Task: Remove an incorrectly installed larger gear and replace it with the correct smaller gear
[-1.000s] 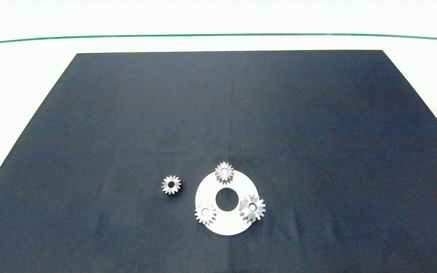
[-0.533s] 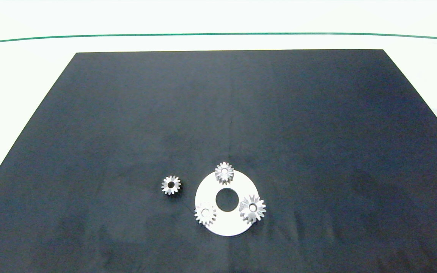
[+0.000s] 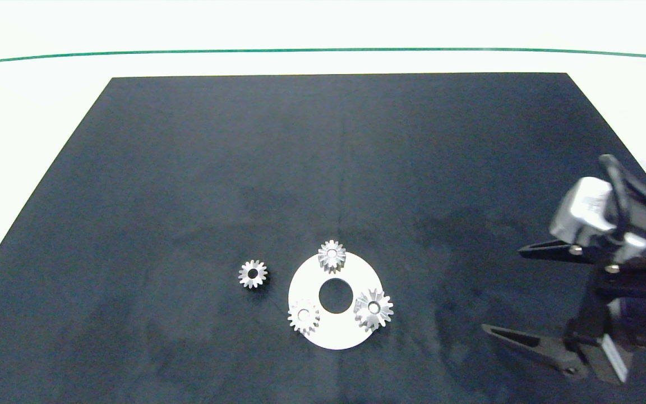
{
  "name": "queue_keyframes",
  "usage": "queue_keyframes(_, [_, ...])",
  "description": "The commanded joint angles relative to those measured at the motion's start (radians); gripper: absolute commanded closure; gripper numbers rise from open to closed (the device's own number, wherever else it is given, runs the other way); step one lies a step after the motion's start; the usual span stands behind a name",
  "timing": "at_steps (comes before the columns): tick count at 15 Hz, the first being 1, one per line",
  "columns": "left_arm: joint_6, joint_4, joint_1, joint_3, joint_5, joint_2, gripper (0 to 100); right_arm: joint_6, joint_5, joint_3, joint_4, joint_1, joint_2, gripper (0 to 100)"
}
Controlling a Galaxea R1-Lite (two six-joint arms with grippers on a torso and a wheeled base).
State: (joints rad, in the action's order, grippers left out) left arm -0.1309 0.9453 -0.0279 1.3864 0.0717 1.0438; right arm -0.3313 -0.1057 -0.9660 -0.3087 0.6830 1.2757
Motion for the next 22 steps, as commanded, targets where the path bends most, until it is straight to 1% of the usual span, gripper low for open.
queue_keyframes(1, [-0.001, 0.006, 0.0, 0.011, 0.0, -0.044, 0, 0.0, -0.043, -0.145, -0.029, 0.11, 0.244, 0])
queue_keyframes(2, [-0.001, 0.006, 0.0, 0.011, 0.0, -0.054, 0, -0.002, -0.075, -0.198, -0.078, 0.132, 0.278, 0])
queue_keyframes(4, [-0.001, 0.006, 0.0, 0.013, 0.0, -0.056, 0, 0.0, -0.081, -0.326, -0.207, 0.176, 0.329, 0])
queue_keyframes(5, [-0.001, 0.006, 0.0, 0.014, 0.0, -0.056, 0, 0.001, -0.083, -0.381, -0.248, 0.204, 0.364, 0])
queue_keyframes(6, [-0.001, 0.006, -0.001, 0.017, 0.0, -0.056, 0, 0.001, -0.086, -0.401, -0.257, 0.221, 0.39, 0])
queue_keyframes(7, [-0.001, 0.006, -0.001, 0.019, 0.0, -0.062, 0, 0.005, -0.111, -0.412, -0.257, 0.236, 0.422, 0])
queue_keyframes(9, [-0.001, 0.006, -0.001, 0.02, 0.0, -0.062, 0, 0.005, -0.172, -0.415, -0.256, 0.254, 0.476, 0])
queue_keyframes(10, [-0.001, 0.006, -0.003, 0.023, 0.0, -0.062, 0, 0.005, -0.195, -0.421, -0.256, 0.263, 0.496, 0])
queue_keyframes(11, [-0.001, 0.006, -0.003, 0.026, 0.0, -0.062, 0, 0.005, -0.203, -0.436, -0.254, 0.263, 0.514, 0])
queue_keyframes(15, [-0.003, 0.006, 0.002, 0.025, 0.0, -0.062, 0, 0.009, -0.203, -0.514, -0.253, 0.256, 0.58, 0])
queue_keyframes(19, [-0.004, 0.006, 0.002, 0.026, 0.0, -0.064, 0, 0.014, -0.201, -0.539, -0.253, 0.24, 0.633, 0])
queue_keyframes(21, [-0.004, 0.006, 0.003, 0.026, 0.0, -0.064, 0, 0.034, -0.203, -0.559, -0.253, 0.239, 0.657, 0])
queue_keyframes(22, [-0.004, 0.006, 0.003, 0.026, 0.0, -0.064, 0, 0.037, -0.203, -0.568, -0.253, 0.237, 0.668, 0])
